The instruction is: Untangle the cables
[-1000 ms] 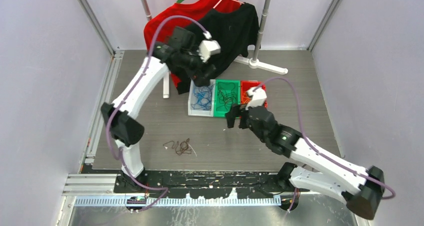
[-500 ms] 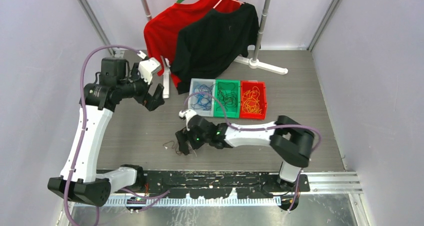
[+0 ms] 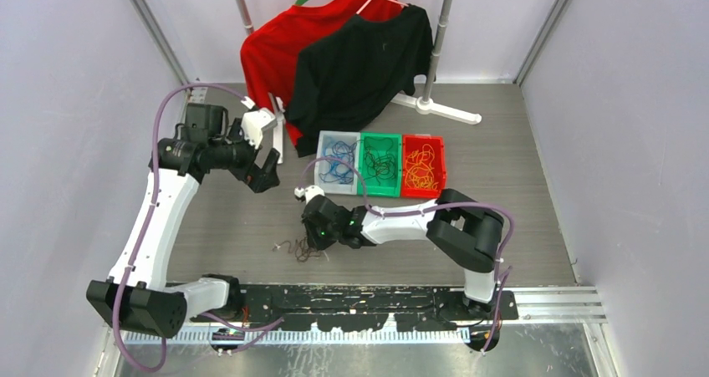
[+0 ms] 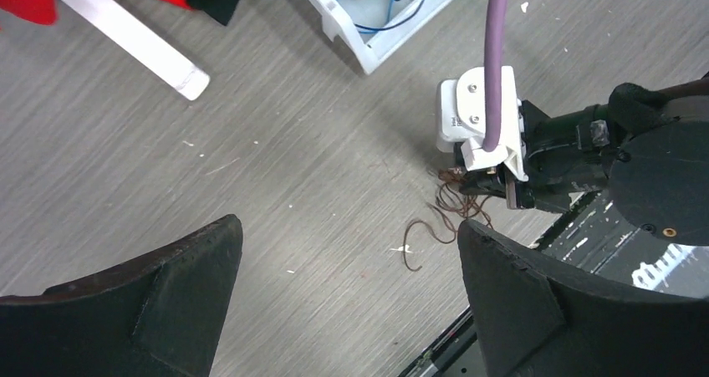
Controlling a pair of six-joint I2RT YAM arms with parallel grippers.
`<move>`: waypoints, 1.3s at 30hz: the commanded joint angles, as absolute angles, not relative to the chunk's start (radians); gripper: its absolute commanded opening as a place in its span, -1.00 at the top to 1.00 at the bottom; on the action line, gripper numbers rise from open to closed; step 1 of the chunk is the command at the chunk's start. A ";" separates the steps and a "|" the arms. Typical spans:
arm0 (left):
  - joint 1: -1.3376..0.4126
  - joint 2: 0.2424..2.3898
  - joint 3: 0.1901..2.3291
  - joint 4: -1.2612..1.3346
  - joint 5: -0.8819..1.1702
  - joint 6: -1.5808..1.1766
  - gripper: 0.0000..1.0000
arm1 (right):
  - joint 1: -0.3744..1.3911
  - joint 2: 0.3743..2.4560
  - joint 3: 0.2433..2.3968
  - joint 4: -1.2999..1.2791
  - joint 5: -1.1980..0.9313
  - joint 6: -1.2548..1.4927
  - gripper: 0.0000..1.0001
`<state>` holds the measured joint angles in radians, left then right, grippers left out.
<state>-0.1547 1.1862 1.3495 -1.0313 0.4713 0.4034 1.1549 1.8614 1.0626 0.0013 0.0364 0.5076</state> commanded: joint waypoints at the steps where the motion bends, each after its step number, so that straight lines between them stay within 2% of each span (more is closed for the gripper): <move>1: -0.149 1.167 1.323 -1.002 0.554 0.410 -0.99 | 1.148 1.726 1.078 -0.016 0.092 0.492 0.97; 16: -0.150 1.052 1.176 -0.935 0.838 0.280 -0.99 | 1.092 1.300 1.002 0.000 0.092 0.406 0.98; 23: -0.170 0.973 1.121 -0.931 1.003 0.220 -1.00 | 1.086 1.236 1.004 0.064 -0.008 0.421 0.98; 31: -0.236 0.964 1.103 -0.990 1.014 0.266 -0.77 | 1.083 1.229 0.998 0.164 -0.109 0.483 0.98; 34: -0.242 0.965 1.103 -0.977 1.008 0.261 -0.46 | 1.082 1.217 0.983 0.185 -0.110 0.496 0.98; 39: -0.242 0.965 1.094 -0.906 0.970 0.211 0.38 | 1.074 1.196 0.960 0.193 -0.105 0.504 0.97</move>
<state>-0.2382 0.9737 1.1011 -0.9771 0.9684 0.2371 1.0836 1.2518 0.9665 0.1123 -0.0906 0.4824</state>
